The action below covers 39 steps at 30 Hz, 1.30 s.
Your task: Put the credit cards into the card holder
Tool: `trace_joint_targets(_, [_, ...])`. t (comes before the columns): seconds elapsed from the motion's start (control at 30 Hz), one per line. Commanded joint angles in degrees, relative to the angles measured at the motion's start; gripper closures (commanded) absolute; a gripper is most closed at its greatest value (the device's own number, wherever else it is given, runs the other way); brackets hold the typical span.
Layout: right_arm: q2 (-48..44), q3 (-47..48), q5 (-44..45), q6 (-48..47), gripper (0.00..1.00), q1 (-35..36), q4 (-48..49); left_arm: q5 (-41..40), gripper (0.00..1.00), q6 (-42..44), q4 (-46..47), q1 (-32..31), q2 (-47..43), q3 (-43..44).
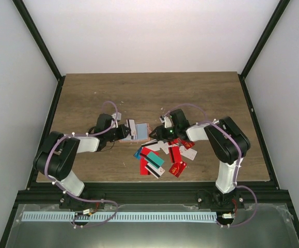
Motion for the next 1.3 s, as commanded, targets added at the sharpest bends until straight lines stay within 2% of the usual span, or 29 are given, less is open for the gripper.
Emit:
trace_joint_targets(0.0, [1.3,1.3,0.3,-0.5,0.63,0.5,-0.4,2.0,0.96,-1.0,2.9,0.2,2.3,0.6])
trace_joint_targets(0.23, [2.3,1.3,-0.3,-0.3,0.67,0.8,0.1,4.8,0.96,-4.2,7.5,0.3,4.0,-0.4])
trace_joint_targets(0.43, [2.9,1.6,-0.8,-0.1,0.82,1.0,0.3,6.9,0.96,-5.4,9.3,0.4,4.6,-0.7])
trace_joint_targets(0.83, [3.0,1.6,-1.5,0.1,0.83,1.4,0.3,6.6,0.96,-7.5,8.7,0.9,5.0,-1.4])
trace_joint_targets(1.03, [3.4,1.8,-2.0,0.6,0.84,1.5,0.3,9.0,0.96,-10.2,10.8,1.0,6.0,-2.0])
trace_joint_targets(1.27, [3.7,1.8,-2.3,1.0,0.84,1.6,0.5,10.6,0.96,-12.3,8.9,0.9,7.8,-1.8])
